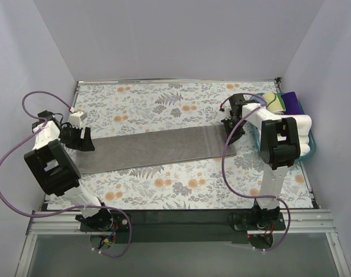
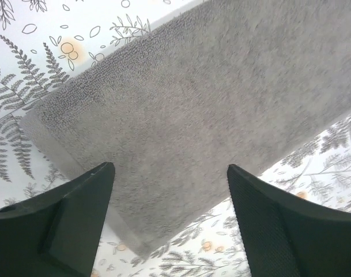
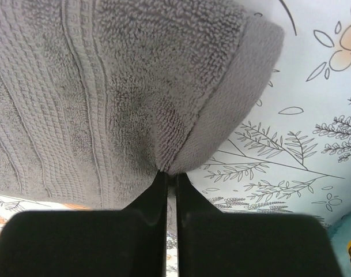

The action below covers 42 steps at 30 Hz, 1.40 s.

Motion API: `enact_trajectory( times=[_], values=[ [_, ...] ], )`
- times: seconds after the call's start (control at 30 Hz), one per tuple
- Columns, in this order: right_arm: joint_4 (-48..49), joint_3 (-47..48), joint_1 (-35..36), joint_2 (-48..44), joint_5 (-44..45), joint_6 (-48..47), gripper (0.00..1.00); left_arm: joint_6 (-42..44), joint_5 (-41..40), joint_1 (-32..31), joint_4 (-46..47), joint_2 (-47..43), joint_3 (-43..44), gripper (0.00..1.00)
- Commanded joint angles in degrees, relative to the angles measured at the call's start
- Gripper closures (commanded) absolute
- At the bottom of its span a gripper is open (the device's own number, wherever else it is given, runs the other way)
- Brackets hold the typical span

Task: Roll the towels
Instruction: Fold the towel

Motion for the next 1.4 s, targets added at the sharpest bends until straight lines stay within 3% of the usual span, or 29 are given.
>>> enact_trajectory(
  times=[0.0,0.17,0.4,0.7,0.9,1.07,1.37],
  values=[
    [-1.91,-1.02,-4.05,-4.27,2.43,-3.43,0.99,1.23,4.62,-0.15,-2.62,-4.67,2.49,0.07],
    [-4.54,3.46,-4.15,-9.91,1.03,-7.14,0.99,2.39,5.77,-0.33,-2.8,-7.49,1.79,0.02],
    [-6.74,6.01,3.14,-9.91,-11.97,-6.44,0.99,2.21,5.33,-0.24,-4.12,-5.65,4.86,0.02],
    [-4.9,11.81,13.51,-2.02,-24.28,1.38,0.99,-4.2,2.52,-0.5,-5.43,-2.75,7.94,0.02],
    [-2.97,15.95,17.29,3.61,-24.82,4.54,0.99,-10.25,-2.23,-0.59,-0.71,-6.34,5.05,0.02],
    [-2.35,18.76,18.44,6.78,-24.99,5.87,0.99,-10.97,-3.29,-0.68,3.0,-10.91,1.8,0.02],
    [-1.91,18.41,19.32,8.37,-26.83,7.54,0.99,-10.27,-4.51,-0.59,2.82,-10.83,0.21,0.02]
  ],
)
